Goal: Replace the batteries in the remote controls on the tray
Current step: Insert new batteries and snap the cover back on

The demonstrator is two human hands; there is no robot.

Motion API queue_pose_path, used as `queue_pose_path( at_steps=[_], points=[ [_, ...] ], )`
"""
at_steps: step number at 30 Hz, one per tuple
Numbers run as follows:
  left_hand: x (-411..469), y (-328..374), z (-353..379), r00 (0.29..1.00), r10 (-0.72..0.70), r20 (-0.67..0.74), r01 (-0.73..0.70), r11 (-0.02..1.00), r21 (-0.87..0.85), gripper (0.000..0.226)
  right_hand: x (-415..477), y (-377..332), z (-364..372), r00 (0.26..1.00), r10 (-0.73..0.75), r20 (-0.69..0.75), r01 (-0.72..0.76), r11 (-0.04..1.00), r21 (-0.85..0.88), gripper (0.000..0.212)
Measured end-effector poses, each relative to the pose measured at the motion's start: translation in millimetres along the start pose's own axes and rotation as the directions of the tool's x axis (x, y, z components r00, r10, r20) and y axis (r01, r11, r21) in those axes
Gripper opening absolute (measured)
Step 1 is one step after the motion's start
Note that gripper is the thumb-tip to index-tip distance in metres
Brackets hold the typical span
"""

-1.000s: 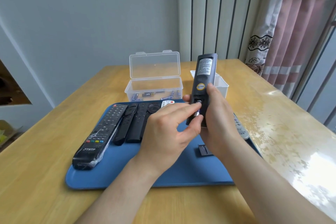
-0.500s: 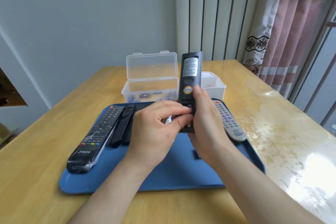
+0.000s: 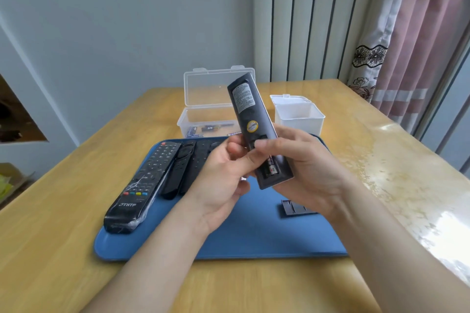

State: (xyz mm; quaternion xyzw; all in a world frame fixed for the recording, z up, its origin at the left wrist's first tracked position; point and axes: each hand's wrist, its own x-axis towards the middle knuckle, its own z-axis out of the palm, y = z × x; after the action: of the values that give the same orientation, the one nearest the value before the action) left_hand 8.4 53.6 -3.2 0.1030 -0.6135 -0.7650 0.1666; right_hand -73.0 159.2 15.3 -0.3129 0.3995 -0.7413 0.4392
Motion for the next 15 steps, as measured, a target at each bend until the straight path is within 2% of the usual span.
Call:
queue_pose_path(
  at_steps=[3, 5, 7, 8, 10, 13, 15],
  points=[
    [0, 4, -3, 0.994, -0.076, 0.073, 0.089, 0.973, -0.211, 0.023, 1, 2, -4, 0.999, 0.007, 0.051, -0.006, 1.000, -0.008, 0.049],
    [0, 8, -6, 0.988, -0.101, 0.120, 0.140, 0.910, -0.389, 0.022, 2, 0, -7, 1.000, -0.013, 0.016, 0.013, 1.000, 0.006, 0.049],
    [2, 9, -9, 0.986, -0.098, 0.138, 0.154, 0.857, -0.491, 0.042, 3, -4, -9, 0.996, -0.059, -0.063, 0.062, 0.997, 0.049, 0.048],
    [3, 9, -11, 0.989, -0.094, 0.113, 0.140, 0.844, -0.518, 0.053, 3, -5, -9, 0.989, -0.083, -0.124, 0.094, 0.992, 0.080, 0.047],
    [6, 6, -12, 0.996, -0.090, -0.020, 0.065, 0.840, -0.538, 0.062, 5, -7, -11, 0.960, -0.091, -0.264, 0.138, 0.977, 0.162, 0.043],
    [9, 4, -12, 0.983, -0.064, -0.173, -0.028, 0.875, -0.483, 0.056, 8, -2, -11, 0.921, -0.010, -0.390, 0.154, 0.928, 0.338, 0.041],
    [9, 1, -13, 0.975, -0.053, -0.216, -0.050, 0.894, -0.445, 0.045, 9, 4, -6, 0.900, 0.039, -0.434, 0.131, 0.926, 0.354, 0.031]
  ],
)
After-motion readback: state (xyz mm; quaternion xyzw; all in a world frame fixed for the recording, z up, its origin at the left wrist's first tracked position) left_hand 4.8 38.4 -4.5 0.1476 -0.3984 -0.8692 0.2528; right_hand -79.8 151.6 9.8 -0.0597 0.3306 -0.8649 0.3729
